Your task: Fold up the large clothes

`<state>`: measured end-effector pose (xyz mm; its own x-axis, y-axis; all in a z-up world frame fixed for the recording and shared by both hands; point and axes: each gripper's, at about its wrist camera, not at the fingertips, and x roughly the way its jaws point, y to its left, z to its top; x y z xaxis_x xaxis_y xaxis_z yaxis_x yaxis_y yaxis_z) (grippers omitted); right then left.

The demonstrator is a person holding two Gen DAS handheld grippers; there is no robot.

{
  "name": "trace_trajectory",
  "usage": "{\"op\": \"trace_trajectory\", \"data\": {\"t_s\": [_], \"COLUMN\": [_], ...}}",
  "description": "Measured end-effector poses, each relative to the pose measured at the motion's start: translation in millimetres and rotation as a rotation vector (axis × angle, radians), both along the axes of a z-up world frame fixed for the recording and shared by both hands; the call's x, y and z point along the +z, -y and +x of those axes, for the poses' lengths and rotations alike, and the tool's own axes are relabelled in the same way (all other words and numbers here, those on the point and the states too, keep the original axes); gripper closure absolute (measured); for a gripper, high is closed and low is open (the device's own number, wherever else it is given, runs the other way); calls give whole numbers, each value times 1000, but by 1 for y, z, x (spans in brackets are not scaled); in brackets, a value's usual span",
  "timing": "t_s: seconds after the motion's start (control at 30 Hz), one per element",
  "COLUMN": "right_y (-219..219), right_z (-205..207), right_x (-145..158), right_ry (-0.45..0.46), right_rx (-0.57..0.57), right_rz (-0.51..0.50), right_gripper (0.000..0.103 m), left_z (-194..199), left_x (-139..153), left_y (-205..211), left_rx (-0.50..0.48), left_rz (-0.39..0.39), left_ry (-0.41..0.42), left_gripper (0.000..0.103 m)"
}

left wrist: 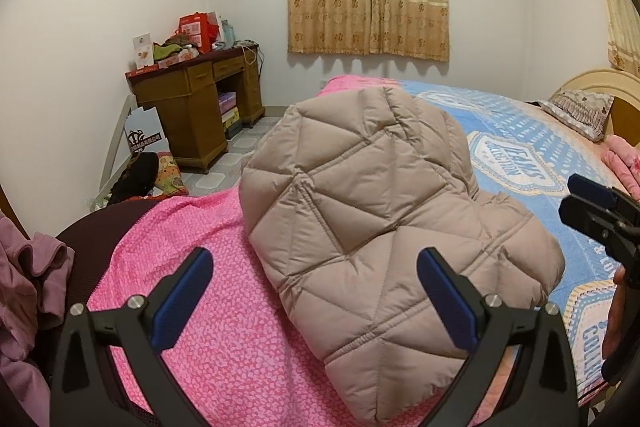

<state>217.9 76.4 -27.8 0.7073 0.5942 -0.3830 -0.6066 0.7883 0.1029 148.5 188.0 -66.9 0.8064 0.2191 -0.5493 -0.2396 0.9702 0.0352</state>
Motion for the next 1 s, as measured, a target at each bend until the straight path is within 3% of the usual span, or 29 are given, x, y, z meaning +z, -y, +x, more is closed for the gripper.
{"op": "trace_trajectory", "data": {"t_s": [0.17,0.63,1.0], "right_y": [2,6,-1], "right_z": [-2,-16,-25], "right_x": [-1,12,13], "right_ry": [10,67,84], "right_rx": [1,20,47], "right_rz": [8,45,36], "right_gripper": [15,15,15], "left_z": [1,-13,-13], "left_x": [-1,20,22], "left_y": [0,21,15], "left_rx": [3,-24,1], "left_rz": [3,97,84], "left_ry": [-6,75,80], "left_gripper": [0,0,0]}}
